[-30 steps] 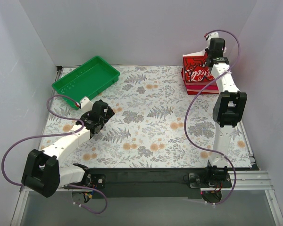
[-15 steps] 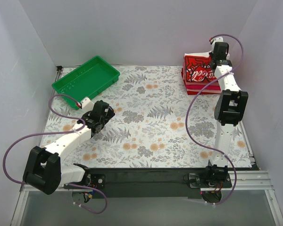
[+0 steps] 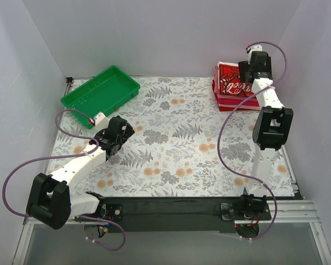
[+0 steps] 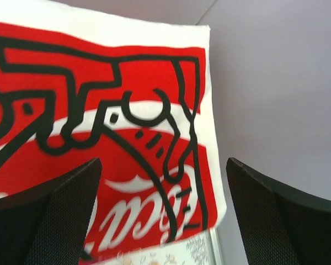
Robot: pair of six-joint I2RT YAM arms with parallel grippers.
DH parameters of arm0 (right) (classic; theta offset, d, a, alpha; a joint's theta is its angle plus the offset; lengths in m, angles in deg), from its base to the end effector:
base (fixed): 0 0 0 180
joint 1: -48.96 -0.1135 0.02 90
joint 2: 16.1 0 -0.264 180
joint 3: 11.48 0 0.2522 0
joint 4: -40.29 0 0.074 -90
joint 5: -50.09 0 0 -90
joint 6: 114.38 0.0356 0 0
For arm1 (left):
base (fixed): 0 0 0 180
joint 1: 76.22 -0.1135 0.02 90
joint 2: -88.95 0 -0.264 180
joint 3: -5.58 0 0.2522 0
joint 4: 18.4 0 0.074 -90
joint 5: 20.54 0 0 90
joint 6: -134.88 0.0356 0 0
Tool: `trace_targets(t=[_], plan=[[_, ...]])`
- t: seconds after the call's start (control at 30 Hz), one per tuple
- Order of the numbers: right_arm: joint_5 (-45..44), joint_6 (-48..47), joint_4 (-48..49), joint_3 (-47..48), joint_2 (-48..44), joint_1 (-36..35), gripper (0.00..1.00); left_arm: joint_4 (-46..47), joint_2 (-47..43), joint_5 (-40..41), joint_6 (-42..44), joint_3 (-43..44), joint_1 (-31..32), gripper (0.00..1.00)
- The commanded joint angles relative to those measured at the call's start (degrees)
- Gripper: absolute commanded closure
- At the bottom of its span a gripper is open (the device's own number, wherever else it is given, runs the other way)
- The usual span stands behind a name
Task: Fold and stack the t-shirts
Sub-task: Neatly place the folded tshirt to the corner, then reset both grippers
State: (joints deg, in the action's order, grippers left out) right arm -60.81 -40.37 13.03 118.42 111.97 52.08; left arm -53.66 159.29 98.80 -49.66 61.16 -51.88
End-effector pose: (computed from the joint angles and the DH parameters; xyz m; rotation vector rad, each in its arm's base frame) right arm 0.5302 -0.0416 0.2833 0.0075 2.0308 -0.5784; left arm 0.2282 -0.0841 0.2174 -1.5207 1.7780 -0.4196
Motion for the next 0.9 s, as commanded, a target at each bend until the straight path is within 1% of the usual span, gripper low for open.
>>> trace_targets(t=[0.0,0.07,0.1,0.13,0.2,0.23,0.3,0.33,0.37,0.4,0.43,0.5,0.53,0.57,0.6,0.63,0.67,0.77,0.8,0.83,0.87], plan=[[3.4,2.7,2.7,-4.1,-11.1,-0.8,0.02,-1.6,-3.8,0.1,-0.2,1.8,-0.1,0.05],[3.2,4.2,2.6,-6.7,-15.9,-1.8,0.02,-1.7,-6.6,-0.5,-0.1,1.8,-0.1,0.04],[3.4,5.1,2.7,-9.7,-17.7,-2.1,0.02,-1.8,-7.8,-1.0,-0.1,1.8,-0.1,0.04],[3.9,6.0,2.7,-11.3,-21.3,-2.2,0.02,-1.9,-8.7,-2.0,0.1,1.9,-0.1,0.05],[5.5,10.5,2.6,-15.7,-25.6,-2.5,0.02,-2.2,-12.0,-2.4,-0.3,1.7,0.0,0.04],[5.9,12.5,2.6,-20.8,-30.1,-2.6,0.02,-2.7,-13.0,-2.8,-0.8,1.5,-0.1,0.04],[6.5,18.4,4.0,-26.8,-35.1,-2.5,0.02,-3.3,-16.6,-2.8,-1.8,0.7,-0.1,0.04],[7.2,19.9,4.8,-33.7,-40.2,-2.6,0.02,-3.5,-18.0,-2.9,-2.0,0.4,-0.1,0.04],[8.8,22.9,6.7,-37.0,-42.9,-2.5,0.02,-3.6,-19.2,-3.0,-2.2,0.1,-0.1,0.04],[9.9,24.1,7.6,-41.0,-45.5,-2.5,0.02,-3.8,-21.5,-2.8,-2.7,-0.4,0.0,0.04],[10.7,25.1,8.4,-47.4,-50.6,-2.5,0.02,-4.1,-22.4,-2.7,-4.0,-1.1,-0.1,0.04],[11.2,29.2,10.2,-55.0,-55.8,-2.5,0.02,-4.0,-25.3,-3.4,-5.3,-2.2,-0.1,0.04],[11.2,30.5,10.9,-58.4,-61.0,-2.5,0.02,-3.9,-26.0,-3.7,-5.7,-3.1,0.0,0.05],[11.6,31.2,11.4,-65.6,-63.6,-2.6,0.02,-3.6,-26.6,-4.5,-5.7,-3.4,-0.1,0.04],[12.0,32.3,11.7,-68.7,-66.3,-2.5,0.02,-3.6,-27.2,-4.7,-5.7,-3.8,0.0,0.04],[12.0,32.9,11.7,-72.2,-71.5,-2.6,0.02,-3.6,-27.4,-5.0,-5.8,-4.4,0.0,0.04],[11.9,33.4,11.7,-77.9,-74.2,-2.5,0.02,-3.6,-27.3,-5.1,-6.1,-4.6,0.0,0.04],[12.8,34.9,11.7,-86.2,-84.3,-2.6,0.02,-3.3,-25.9,-5.2,-6.2,-4.8,0.0,0.04],[13.9,35.1,11.6,-90.9,-86.7,-2.5,0.02,-3.3,-25.2,-5.3,-6.0,-4.7,0.0,0.04],[14.6,35.3,11.5,-92.8,-91.4,-2.5,0.02,-3.3,-24.2,-5.2,-5.7,-4.6,0.0,0.04],[15.1,35.4,11.5,-94.9,-93.6,-2.6,0.02,-3.3,-23.7,-5.3,-5.7,-4.5,-0.1,0.04]])
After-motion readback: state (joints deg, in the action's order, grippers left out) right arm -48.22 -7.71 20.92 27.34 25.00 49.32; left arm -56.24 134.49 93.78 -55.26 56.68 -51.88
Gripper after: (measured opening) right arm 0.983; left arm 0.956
